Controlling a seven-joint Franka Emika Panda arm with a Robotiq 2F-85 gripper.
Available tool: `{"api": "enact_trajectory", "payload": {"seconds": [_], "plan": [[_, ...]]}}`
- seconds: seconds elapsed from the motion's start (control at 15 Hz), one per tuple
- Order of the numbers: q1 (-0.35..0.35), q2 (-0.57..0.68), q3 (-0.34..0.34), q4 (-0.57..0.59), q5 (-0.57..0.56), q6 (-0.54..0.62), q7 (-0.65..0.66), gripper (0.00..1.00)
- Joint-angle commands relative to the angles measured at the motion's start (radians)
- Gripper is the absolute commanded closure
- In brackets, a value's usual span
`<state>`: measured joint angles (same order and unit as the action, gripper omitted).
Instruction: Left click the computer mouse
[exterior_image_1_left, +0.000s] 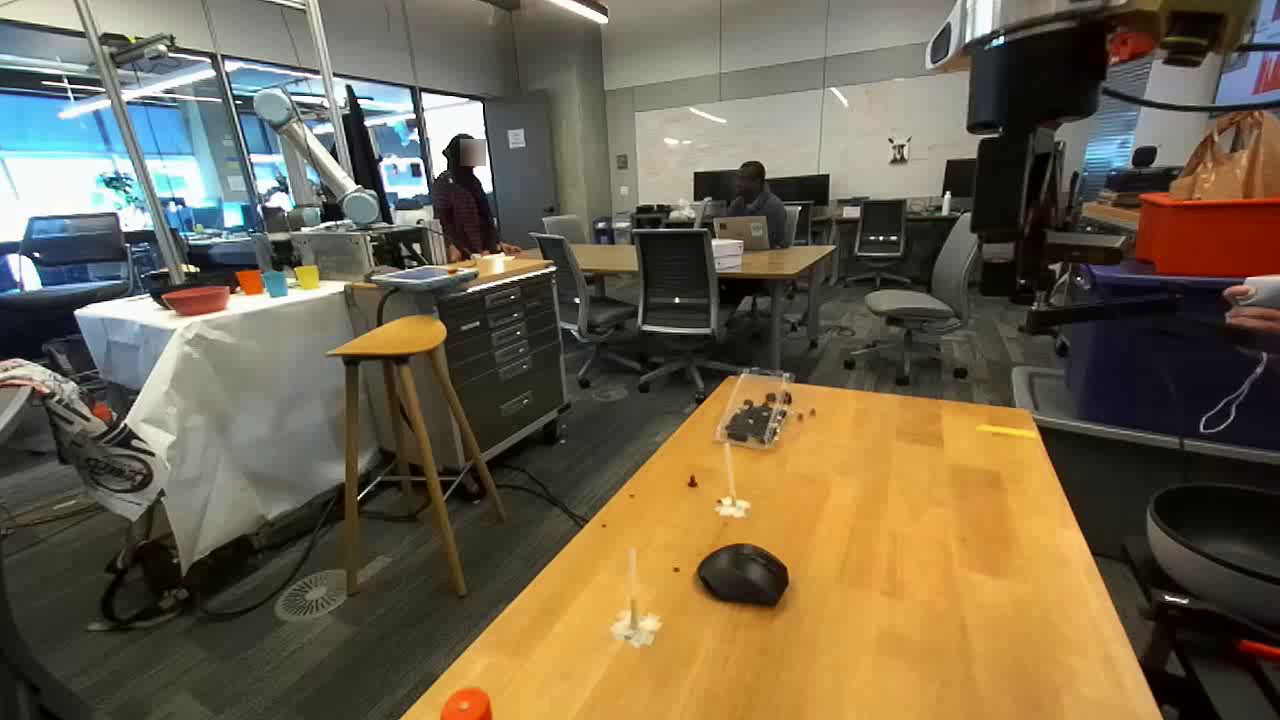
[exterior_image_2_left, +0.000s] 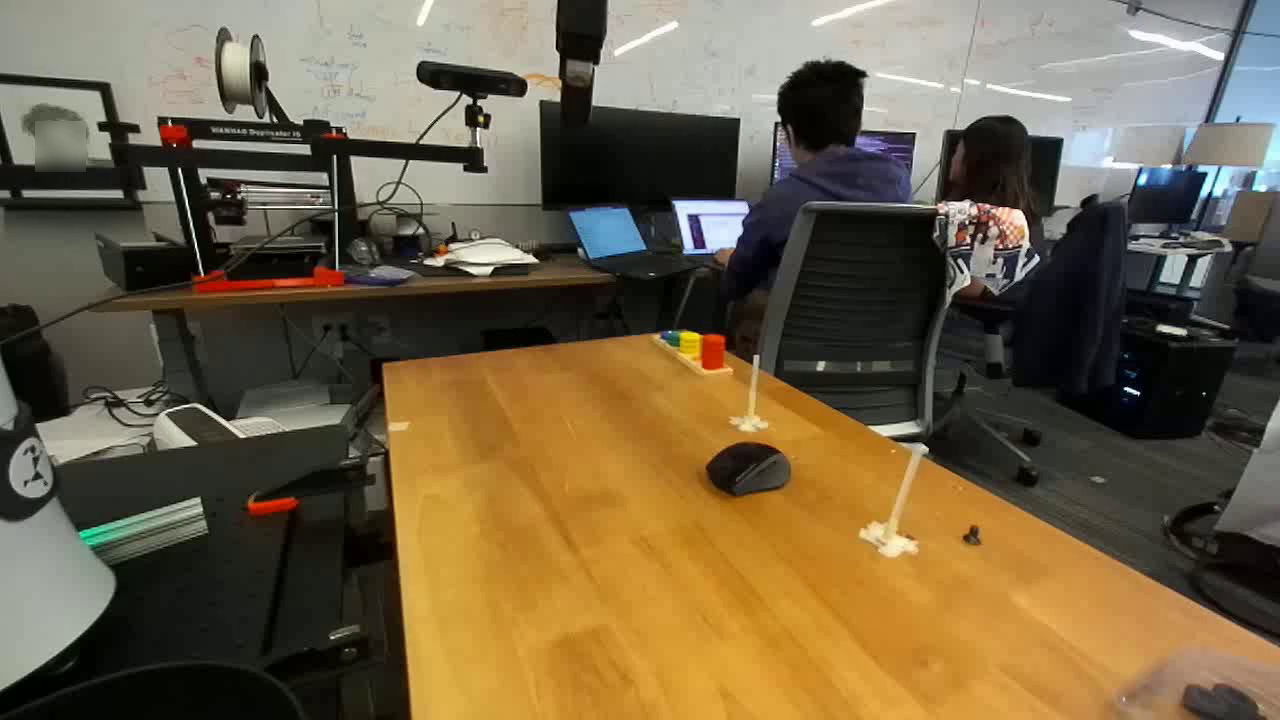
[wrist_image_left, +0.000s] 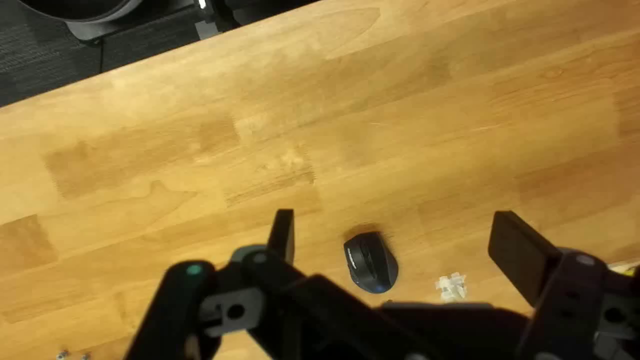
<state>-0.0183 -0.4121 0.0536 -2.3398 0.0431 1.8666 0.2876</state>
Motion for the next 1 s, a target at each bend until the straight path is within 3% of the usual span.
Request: {"api": "enact_trajectory", "payload": {"seconds": [0.0, 0.33, 0.87, 0.93], "plan": [[-0.002, 0.0, 0.002, 0.004, 0.001, -0.001, -0.001, 0.0], [-0.003, 0.006, 0.002, 0.008, 0.001, 0.005, 0.002, 0.0], [-0.019, 0.171, 0.005, 0.03, -0.015, 0.317, 0.071, 0.0], [-0.016, 0.198, 0.003, 0.037, -0.013, 0.337, 0.071, 0.25]]}}
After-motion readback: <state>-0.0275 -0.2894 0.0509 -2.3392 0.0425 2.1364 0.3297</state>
